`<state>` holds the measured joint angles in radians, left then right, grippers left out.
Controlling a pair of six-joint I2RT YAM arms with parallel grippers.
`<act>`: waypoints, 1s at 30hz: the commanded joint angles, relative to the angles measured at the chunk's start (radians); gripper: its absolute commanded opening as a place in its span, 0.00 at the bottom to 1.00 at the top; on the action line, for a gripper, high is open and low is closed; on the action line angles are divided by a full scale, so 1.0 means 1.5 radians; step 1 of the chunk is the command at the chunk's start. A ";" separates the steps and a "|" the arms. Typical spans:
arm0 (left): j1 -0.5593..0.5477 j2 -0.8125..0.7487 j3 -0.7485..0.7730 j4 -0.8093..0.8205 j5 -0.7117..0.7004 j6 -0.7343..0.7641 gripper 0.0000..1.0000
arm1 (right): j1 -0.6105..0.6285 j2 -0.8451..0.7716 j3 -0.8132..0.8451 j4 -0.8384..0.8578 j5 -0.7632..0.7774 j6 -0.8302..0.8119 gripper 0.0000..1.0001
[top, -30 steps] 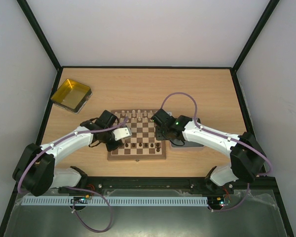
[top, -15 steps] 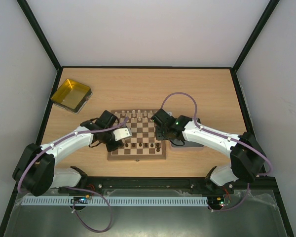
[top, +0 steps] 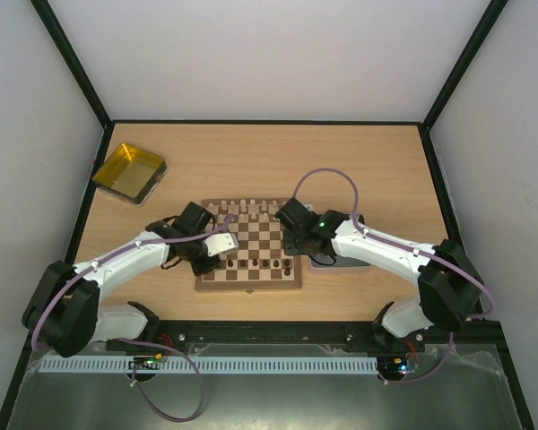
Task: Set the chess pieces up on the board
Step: Adjust the chess piece on the chessboard.
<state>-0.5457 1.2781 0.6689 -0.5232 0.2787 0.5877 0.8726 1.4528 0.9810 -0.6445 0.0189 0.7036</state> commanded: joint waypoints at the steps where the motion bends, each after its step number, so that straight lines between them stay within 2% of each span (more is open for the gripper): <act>1: 0.008 -0.025 -0.011 0.008 -0.012 -0.006 0.32 | 0.004 -0.022 -0.008 0.001 0.014 0.007 0.38; 4: 0.034 -0.036 -0.005 0.006 0.006 -0.003 0.37 | 0.003 -0.022 -0.010 0.001 0.014 0.007 0.38; 7: 0.063 -0.044 0.009 -0.007 0.031 0.003 0.48 | 0.003 -0.022 -0.011 0.002 0.013 0.007 0.38; 14: 0.136 -0.076 0.042 -0.054 0.067 0.042 0.51 | 0.003 -0.022 -0.015 0.002 0.017 0.008 0.38; 18: 0.148 -0.079 0.045 -0.081 0.089 0.062 0.52 | 0.003 -0.017 -0.014 0.004 0.019 0.008 0.38; 21: 0.149 -0.083 0.035 -0.075 0.084 0.063 0.47 | 0.003 -0.012 -0.009 0.004 0.017 0.007 0.38; 27: 0.158 -0.066 0.016 -0.072 0.067 0.081 0.21 | 0.003 -0.011 -0.002 -0.004 0.022 0.003 0.38; 30: 0.164 -0.058 0.008 -0.077 0.068 0.091 0.16 | 0.003 -0.012 -0.001 -0.006 0.022 0.002 0.38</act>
<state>-0.3115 1.1748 0.7044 -0.6086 0.3748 0.6910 0.8726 1.4525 0.9672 -0.6426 0.0238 0.7044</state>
